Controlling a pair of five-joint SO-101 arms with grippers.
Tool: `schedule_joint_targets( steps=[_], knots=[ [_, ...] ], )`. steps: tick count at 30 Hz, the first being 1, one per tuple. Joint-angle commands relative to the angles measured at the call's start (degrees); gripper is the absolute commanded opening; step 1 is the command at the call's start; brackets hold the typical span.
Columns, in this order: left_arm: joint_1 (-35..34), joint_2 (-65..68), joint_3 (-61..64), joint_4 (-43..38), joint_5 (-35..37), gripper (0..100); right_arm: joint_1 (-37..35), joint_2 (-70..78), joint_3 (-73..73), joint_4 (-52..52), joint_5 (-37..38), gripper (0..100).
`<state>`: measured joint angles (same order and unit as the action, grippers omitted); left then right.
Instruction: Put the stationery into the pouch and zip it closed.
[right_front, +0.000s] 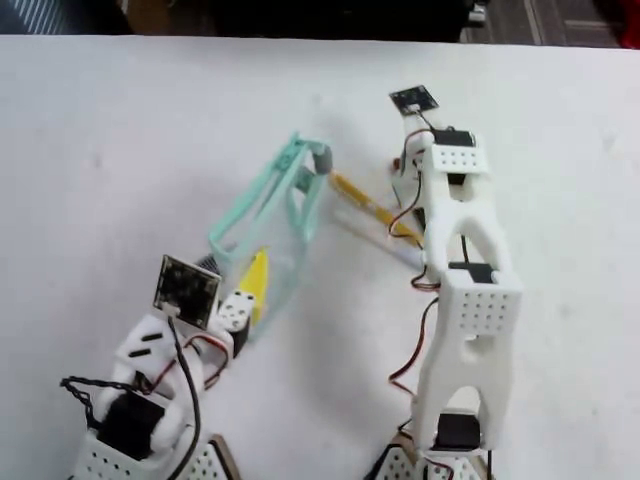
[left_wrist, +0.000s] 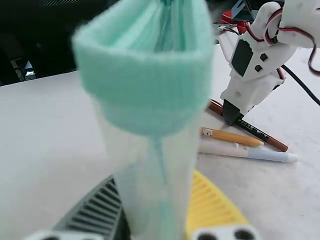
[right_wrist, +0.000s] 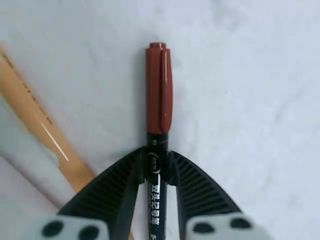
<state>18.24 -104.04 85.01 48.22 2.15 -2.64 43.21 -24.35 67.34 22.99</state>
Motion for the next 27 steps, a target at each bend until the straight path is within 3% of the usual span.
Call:
schedule_joint_targets(
  steps=[1,6,27],
  knots=[
    [2.24,-0.66,-0.62,-1.49,0.18,8,-0.13,0.13,-0.35,0.92,0.44,1.7],
    [1.98,-0.66,-0.88,0.62,0.44,15,-0.13,0.13,-0.35,0.92,0.44,1.7],
    [2.42,-0.66,-0.97,2.55,0.26,19,-0.13,0.13,-0.26,1.19,0.18,1.7]
  ],
)
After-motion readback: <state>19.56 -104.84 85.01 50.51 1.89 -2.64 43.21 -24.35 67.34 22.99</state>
